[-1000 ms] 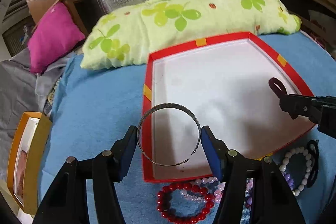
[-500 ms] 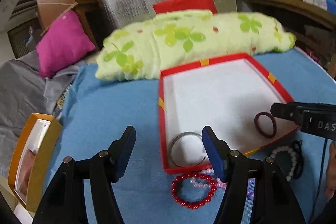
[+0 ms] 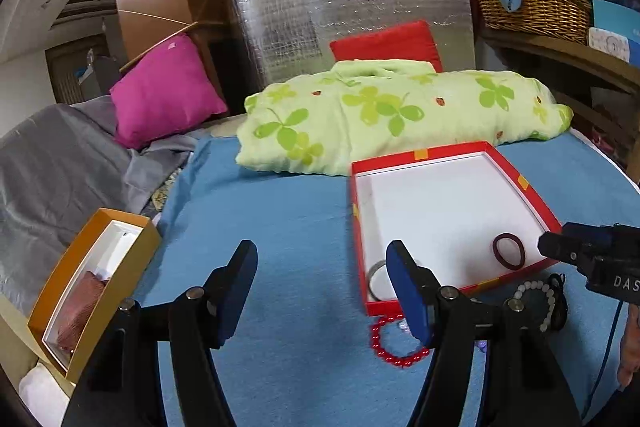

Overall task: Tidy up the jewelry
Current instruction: 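Carry the hair tie and bangle into the red box and open both grippers, then grasp the black hair tie with the right gripper while the left approaches the red bead bracelet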

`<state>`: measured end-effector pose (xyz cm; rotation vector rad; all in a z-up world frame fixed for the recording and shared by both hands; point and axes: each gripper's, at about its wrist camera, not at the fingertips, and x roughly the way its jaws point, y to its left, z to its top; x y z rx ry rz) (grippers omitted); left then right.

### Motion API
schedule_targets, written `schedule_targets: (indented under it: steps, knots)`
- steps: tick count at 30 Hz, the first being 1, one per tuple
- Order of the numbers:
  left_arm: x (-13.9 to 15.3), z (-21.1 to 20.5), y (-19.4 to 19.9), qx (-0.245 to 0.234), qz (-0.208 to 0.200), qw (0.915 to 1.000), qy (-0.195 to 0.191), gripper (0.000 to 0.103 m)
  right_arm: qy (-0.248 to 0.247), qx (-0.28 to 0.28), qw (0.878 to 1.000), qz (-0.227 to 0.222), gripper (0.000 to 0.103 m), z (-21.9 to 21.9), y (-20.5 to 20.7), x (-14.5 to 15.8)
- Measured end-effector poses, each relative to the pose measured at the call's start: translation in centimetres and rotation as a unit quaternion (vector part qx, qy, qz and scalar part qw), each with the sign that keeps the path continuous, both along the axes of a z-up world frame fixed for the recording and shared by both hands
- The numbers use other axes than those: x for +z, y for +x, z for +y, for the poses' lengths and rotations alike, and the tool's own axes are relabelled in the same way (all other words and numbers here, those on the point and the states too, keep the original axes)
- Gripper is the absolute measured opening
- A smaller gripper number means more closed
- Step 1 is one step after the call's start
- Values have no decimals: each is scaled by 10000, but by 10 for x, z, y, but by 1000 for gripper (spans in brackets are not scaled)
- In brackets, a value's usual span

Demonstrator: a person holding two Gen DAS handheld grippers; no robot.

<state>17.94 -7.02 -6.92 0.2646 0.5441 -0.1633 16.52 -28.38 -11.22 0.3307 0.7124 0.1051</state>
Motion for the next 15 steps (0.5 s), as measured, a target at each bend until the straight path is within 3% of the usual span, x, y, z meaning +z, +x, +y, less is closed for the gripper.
schedule_targets:
  steps: [15]
  knots:
    - [1,10,-16,46,-24,10000,-41,68,-3,7,10000,-30,59,-3,-25,-1]
